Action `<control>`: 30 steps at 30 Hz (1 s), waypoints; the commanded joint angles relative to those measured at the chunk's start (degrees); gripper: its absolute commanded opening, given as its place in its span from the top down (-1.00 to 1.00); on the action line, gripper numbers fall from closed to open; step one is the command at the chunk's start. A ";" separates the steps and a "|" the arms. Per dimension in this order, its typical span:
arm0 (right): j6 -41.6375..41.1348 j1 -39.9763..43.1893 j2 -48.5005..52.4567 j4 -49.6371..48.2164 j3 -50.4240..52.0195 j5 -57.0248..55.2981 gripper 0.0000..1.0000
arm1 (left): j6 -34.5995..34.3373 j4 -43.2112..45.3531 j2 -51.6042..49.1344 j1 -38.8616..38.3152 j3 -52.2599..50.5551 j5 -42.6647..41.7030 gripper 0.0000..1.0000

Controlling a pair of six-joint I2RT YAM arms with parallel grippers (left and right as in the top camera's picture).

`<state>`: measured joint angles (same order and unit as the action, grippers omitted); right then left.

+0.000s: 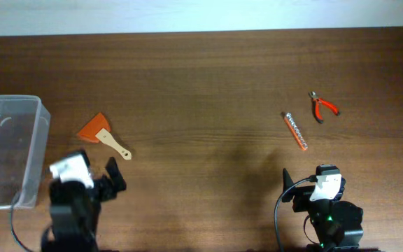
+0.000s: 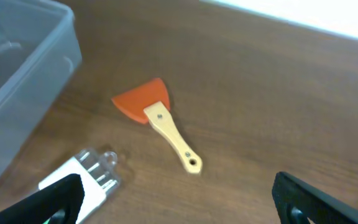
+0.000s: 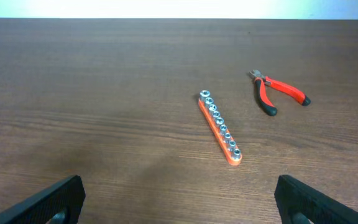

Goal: Pack container
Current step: 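Move the left gripper left toward the clear plastic container's edge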

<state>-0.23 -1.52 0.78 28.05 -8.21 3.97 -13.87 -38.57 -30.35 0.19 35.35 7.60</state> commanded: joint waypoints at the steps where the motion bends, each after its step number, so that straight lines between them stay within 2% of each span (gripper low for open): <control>1: -0.52 -0.33 -0.42 0.42 0.26 0.28 -0.97 | 0.94 -4.68 -14.86 0.37 12.83 -5.27 -0.98; 5: -0.52 -0.33 -0.42 0.42 0.26 0.28 -0.97 | 3.45 -15.15 -28.20 0.37 25.90 -9.94 -0.98; 8: -0.55 -0.33 -0.42 0.42 0.26 0.31 -0.97 | 3.23 -17.70 -33.40 0.37 30.91 -11.15 -0.98; 10: -0.55 -0.33 -0.42 0.42 0.26 0.31 -0.97 | -2.08 -18.03 -35.65 0.76 33.27 -10.19 -0.98; 11: -0.55 -0.33 -0.42 0.42 0.26 0.31 -0.97 | -7.98 -19.23 -36.63 1.68 34.62 -7.96 -0.98; 14: -0.55 -0.33 -0.42 0.42 0.26 0.28 -0.97 | -17.11 -22.47 -37.59 5.44 37.00 -2.91 -0.98; 20: -0.55 -0.33 -0.42 0.42 0.26 0.31 -0.97 | -21.40 -27.63 -37.09 20.44 38.16 -1.27 -0.98; 30: -0.55 -0.33 -0.42 0.44 0.26 0.31 -0.97 | -21.29 -30.21 -38.12 45.51 38.16 -2.05 -0.98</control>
<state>-0.21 -1.54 0.80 28.27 -8.25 3.97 -34.13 -68.79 -68.01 40.18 72.51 5.17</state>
